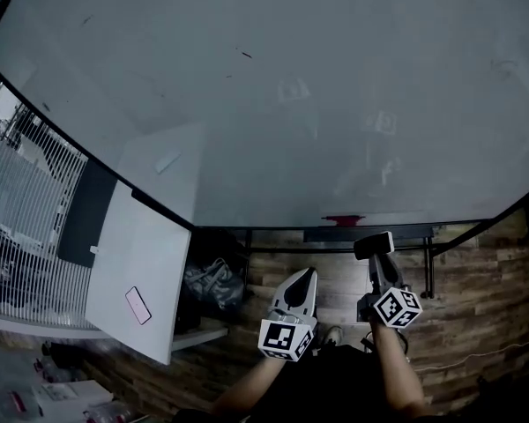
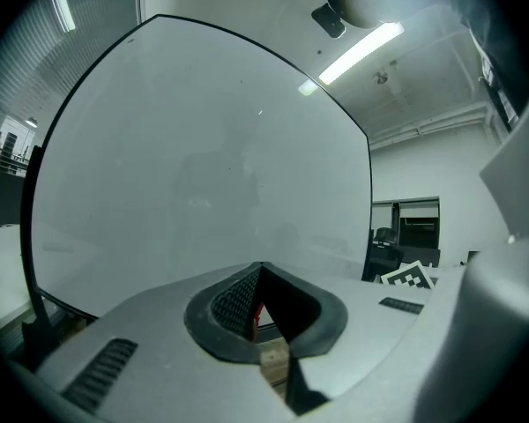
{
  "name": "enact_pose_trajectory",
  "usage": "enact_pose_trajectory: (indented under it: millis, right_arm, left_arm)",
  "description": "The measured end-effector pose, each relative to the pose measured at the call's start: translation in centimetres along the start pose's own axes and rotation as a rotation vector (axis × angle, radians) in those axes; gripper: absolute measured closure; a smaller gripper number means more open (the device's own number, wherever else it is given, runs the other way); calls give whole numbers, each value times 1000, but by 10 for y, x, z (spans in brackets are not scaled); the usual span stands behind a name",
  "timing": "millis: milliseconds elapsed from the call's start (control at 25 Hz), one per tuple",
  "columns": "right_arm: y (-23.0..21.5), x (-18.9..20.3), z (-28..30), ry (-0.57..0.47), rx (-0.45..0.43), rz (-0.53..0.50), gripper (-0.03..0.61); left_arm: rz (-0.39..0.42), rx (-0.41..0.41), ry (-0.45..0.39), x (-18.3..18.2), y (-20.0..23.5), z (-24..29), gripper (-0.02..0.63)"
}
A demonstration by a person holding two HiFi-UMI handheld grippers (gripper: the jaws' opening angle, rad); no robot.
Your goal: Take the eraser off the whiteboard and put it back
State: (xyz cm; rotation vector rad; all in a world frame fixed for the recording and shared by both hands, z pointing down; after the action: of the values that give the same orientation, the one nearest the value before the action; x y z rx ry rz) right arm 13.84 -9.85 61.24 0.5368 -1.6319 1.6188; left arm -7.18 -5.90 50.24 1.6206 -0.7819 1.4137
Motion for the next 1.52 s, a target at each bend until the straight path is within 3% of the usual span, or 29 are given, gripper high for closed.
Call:
enact_pose_trajectory:
  millis: [160,360,720,1520]
  right_arm:
    - [16,-16,-31,-16,-25,-144,449]
    - [35,-24,-62,-11,-61,-233,449]
    - [62,-28,-91,-26,-76,-306,449]
    - [153,-22,-135,-72,-50,-450,449]
  left_arm:
    - [3,-41,5,1,-11,-27,615]
    - [22,-61,11,0,-23,-51,615]
    - [45,-83,12,-8,-18,-75,615]
    - [30,-9,8,-39,17,-111,615]
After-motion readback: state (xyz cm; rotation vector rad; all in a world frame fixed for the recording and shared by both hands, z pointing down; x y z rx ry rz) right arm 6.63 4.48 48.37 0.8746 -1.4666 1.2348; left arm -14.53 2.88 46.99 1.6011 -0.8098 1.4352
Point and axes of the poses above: the fingertips, and each gripper's own axes: z forward along the fingers, y to its left, x out of its underside, the point moved 4 cm from there along -z, backward along the fingers, and after that the axes turned 8 degrees about -y, right-handed, at the moved point
